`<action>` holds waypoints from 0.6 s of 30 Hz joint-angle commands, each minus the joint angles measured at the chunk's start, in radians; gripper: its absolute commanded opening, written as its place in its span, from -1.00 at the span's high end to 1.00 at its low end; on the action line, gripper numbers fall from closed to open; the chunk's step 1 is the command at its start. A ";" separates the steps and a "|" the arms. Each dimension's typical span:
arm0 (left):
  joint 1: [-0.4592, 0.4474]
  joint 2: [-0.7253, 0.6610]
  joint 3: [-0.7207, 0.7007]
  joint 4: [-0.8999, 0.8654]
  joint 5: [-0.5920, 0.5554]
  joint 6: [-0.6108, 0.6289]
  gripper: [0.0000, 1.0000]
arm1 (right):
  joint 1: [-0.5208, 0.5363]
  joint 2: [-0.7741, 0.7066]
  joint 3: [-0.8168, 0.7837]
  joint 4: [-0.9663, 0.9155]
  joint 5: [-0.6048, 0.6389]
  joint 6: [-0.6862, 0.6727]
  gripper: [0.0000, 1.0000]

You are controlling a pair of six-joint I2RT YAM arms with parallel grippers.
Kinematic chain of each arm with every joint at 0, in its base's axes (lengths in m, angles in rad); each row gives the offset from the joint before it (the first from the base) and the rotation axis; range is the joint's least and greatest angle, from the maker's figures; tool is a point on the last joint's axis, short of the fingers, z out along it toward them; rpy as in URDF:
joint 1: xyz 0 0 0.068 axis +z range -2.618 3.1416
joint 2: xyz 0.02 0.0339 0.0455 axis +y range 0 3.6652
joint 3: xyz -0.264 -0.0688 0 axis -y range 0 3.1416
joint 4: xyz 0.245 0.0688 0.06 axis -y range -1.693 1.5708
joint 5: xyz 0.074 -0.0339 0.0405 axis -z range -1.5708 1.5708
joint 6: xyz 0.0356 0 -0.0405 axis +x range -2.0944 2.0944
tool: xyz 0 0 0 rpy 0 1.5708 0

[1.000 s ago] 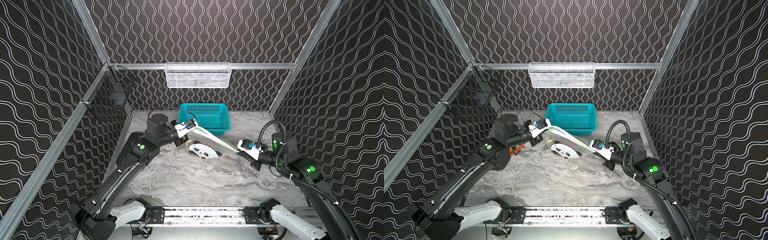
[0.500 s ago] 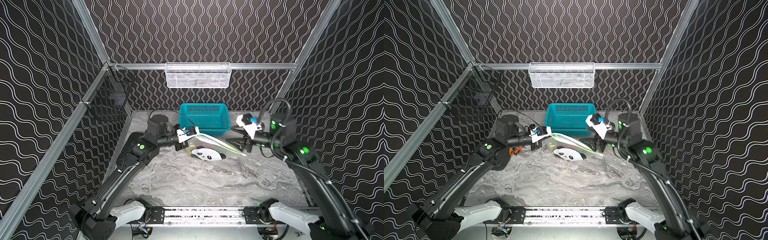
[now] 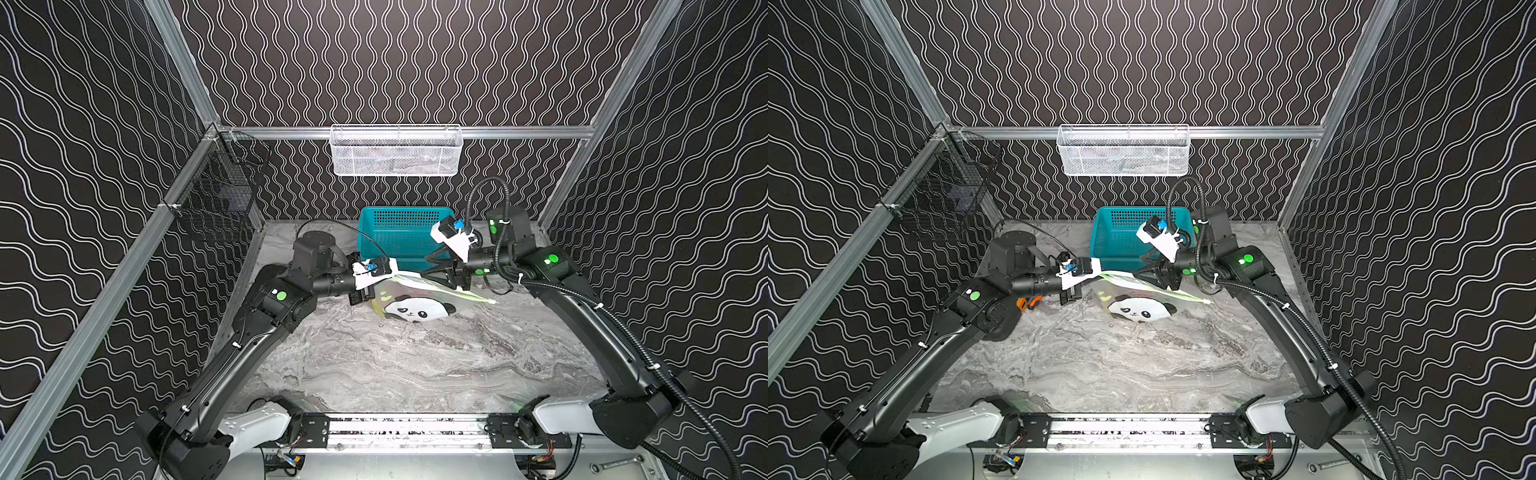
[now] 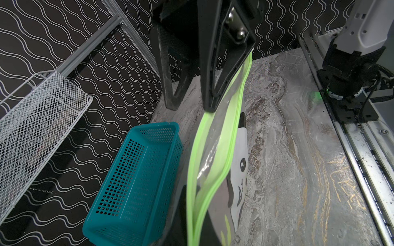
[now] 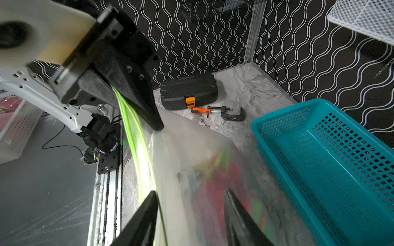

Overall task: Open the zip-top bag and take out the dragon fruit
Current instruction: Open the zipper of the food storage bag at the center of the board.

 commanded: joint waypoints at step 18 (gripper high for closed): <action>-0.008 0.018 0.014 0.029 0.001 0.027 1.00 | 0.059 0.010 0.015 -0.210 0.128 -0.094 0.88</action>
